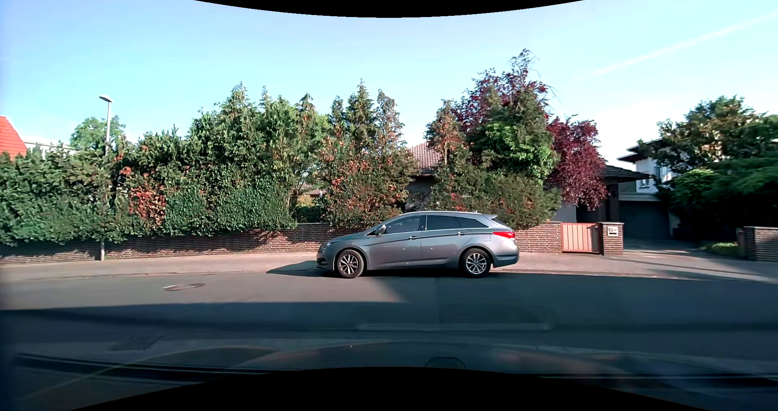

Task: Follow the waypoints while adhering to traffic rules and regulations

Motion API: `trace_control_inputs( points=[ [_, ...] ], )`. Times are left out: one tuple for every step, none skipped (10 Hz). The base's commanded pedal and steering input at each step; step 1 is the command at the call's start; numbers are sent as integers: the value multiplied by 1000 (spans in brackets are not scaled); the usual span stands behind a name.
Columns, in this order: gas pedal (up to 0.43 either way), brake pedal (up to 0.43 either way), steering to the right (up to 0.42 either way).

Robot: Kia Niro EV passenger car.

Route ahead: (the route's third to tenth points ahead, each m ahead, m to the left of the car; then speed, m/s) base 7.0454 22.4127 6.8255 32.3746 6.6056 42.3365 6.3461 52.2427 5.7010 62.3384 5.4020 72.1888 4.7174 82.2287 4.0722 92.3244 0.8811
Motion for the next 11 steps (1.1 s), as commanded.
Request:
trace_control_inputs(
  points=[
    [0,152,-53],
    [0,146,-62],
    [0,140,-71],
    [0,140,-81],
    [0,134,-99],
    [0,128,-117],
    [0,122,-135],
    [0,122,-152],
    [0,122,-171],
    [0,122,-190],
    [0,122,-212]
  ],
)
